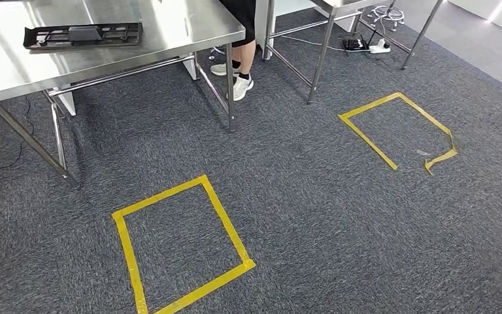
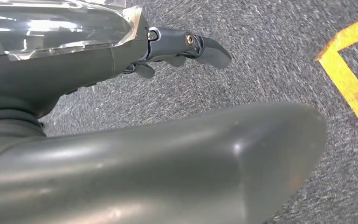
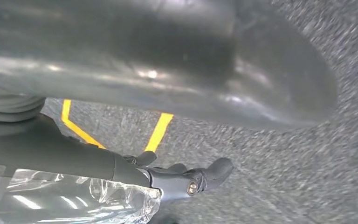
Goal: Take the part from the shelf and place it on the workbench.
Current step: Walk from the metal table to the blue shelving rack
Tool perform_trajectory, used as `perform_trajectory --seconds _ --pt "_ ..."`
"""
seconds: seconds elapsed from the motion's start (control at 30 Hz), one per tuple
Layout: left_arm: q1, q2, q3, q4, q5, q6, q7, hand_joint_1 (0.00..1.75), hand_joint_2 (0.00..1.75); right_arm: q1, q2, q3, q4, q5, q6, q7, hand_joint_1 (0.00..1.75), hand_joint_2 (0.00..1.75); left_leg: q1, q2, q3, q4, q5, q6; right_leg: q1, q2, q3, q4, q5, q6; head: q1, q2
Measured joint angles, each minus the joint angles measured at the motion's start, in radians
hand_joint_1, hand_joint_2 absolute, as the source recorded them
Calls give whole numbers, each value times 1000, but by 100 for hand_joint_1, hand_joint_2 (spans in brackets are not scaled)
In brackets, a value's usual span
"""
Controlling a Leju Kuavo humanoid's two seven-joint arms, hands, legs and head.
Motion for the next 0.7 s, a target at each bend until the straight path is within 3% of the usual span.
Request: perform_trajectory --seconds 0.07,0.13,0.2,0.27,0.3,0.37,0.43,0.47,0.5,0.57,0.6,0.67,0.7 --pt "-1 -1 0 0 0 0 0 0 0 -2 0 -2 0 1 0 0 0 0 -3 15 4 1 -4 -7 0 -39 78 -141 47 11 3 0" --pt "-3 -1 0 0 0 0 1 0 0 -4 0 -4 0 1 -1 0 0 0 -10 28 11 2 -9 -19 5 -62 113 -208 69 2 2 0" --pt "-5 -1 0 0 0 0 2 0 0 -4 1 -7 0 1 -2 0 0 0 -10 42 18 -1 -11 -30 9 -47 110 -210 72 -15 -1 0" --pt "-8 -2 0 0 0 0 2 0 0 -3 2 -9 0 1 -2 0 0 0 -4 28 14 16 -28 -42 1 -30 111 -213 77 -29 -2 0" --pt "-8 -2 0 0 0 0 2 0 0 -3 2 -10 0 1 -3 0 0 0 -2 10 0 49 -52 -46 -3 -22 113 -214 80 -37 -4 0" --pt "-6 -2 0 0 -1 0 3 0 0 -5 2 -12 0 0 -3 -1 0 0 0 -32 -55 172 -121 -49 -3 -5 112 -214 83 -47 -6 0" --pt "-3 -1 0 0 -2 0 6 0 0 -4 2 -14 0 -1 -3 -3 0 0 0 -46 -109 278 -157 -49 0 15 110 -213 84 -51 -7 0" --pt "-2 0 0 0 -4 0 7 0 0 -4 2 -15 0 -2 -3 -4 0 0 0 -48 -115 284 -145 -48 1 25 111 -213 84 -51 -8 0" --pt "-2 0 0 0 -5 0 9 0 0 -3 2 -15 0 -2 -3 -5 0 0 1 -51 -103 251 -116 -47 1 36 112 -212 84 -51 -8 0" --pt "-2 0 0 0 -7 1 11 0 0 -4 2 -16 0 -3 -3 -7 0 0 6 -78 -45 120 -44 -43 3 58 113 -209 83 -49 -8 0" --pt "-1 0 0 0 -7 1 11 0 0 -5 1 -16 0 -2 -3 -8 0 0 8 -96 -21 66 -23 -42 5 68 111 -207 82 -45 -8 0" --pt "0 0 0 0 -8 4 13 0 0 -5 -1 -17 0 -2 -3 -9 0 0 7 -117 -3 20 -15 -38 7 84 102 -205 83 -33 -7 0" --pt "1 -1 0 0 -8 6 13 0 0 -4 -2 -17 0 -1 -2 -10 0 0 4 -109 -4 18 -13 -33 7 92 96 -207 86 -26 -8 0"
